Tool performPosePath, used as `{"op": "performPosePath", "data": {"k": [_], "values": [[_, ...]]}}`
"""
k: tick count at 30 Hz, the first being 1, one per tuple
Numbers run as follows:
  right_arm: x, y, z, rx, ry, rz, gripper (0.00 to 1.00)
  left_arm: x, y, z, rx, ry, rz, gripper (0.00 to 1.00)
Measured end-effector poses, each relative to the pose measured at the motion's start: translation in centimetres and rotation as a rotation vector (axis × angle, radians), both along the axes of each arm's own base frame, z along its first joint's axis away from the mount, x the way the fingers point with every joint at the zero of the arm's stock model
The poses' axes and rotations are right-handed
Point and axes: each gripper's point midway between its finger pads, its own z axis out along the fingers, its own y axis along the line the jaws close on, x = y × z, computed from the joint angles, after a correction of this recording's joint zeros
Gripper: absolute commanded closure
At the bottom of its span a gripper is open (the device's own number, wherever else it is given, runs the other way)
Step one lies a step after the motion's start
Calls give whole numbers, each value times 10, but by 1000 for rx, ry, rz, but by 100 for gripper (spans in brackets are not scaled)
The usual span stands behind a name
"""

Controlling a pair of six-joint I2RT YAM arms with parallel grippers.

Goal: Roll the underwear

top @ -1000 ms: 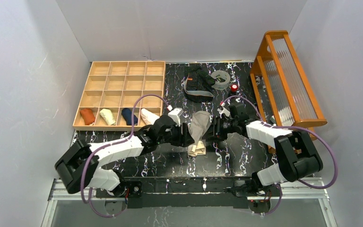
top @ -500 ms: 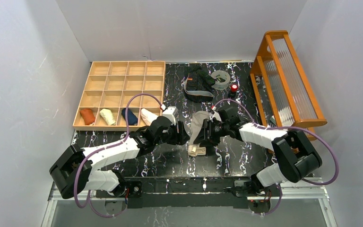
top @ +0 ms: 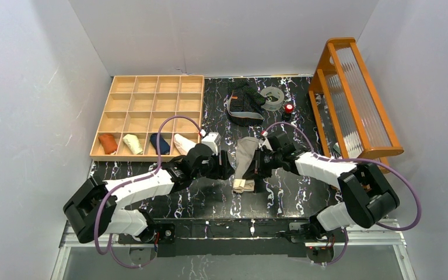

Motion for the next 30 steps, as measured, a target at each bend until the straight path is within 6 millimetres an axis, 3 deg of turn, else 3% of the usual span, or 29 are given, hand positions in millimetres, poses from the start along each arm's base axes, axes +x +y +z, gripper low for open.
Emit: {"op": "performPosePath", "data": {"k": [7, 13, 18, 24, 30], "values": [[4, -14, -6, -84, -31, -48, 91, -7, -9, -11, -8, 35, -53, 44], [-4, -32, -31, -165, -26, -71, 88, -19, -15, -28, -30, 76, -115, 43], [-8, -35, -39, -169, -17, -71, 76, -27, -21, -45, -39, 126, -151, 43], [-4, -35, -29, -143, -46, -76, 49, -32, -28, -51, -81, 155, -172, 43], [3, -38, 8, -80, -157, -94, 37, -31, -33, -48, -106, 152, -180, 43]]}}
